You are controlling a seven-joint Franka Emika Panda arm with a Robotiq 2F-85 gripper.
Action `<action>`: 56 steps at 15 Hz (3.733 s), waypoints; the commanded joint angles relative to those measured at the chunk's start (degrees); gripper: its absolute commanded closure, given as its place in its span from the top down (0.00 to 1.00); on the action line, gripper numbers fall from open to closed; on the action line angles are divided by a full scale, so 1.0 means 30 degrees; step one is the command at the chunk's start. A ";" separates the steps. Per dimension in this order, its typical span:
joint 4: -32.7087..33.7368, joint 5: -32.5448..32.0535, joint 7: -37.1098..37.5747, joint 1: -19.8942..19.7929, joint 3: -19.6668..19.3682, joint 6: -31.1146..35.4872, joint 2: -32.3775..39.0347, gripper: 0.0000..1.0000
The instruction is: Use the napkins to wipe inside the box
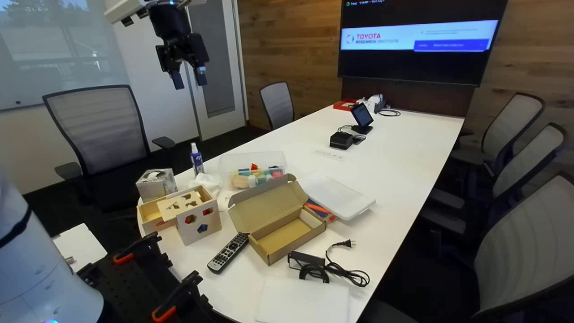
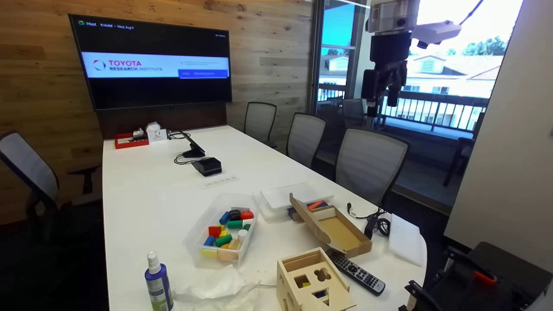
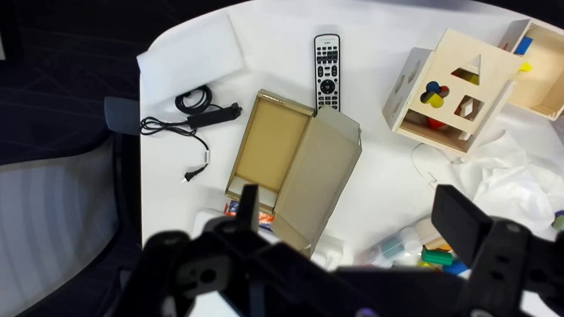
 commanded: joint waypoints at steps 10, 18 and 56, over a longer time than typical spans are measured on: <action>0.3159 -0.2346 0.3691 0.2093 0.2001 1.1351 1.1942 1.00; 0.9046 -0.2153 0.3926 0.5364 0.0354 1.3331 2.1247 1.00; 1.3789 0.1076 0.4475 0.8409 -0.1944 1.4936 2.7924 0.01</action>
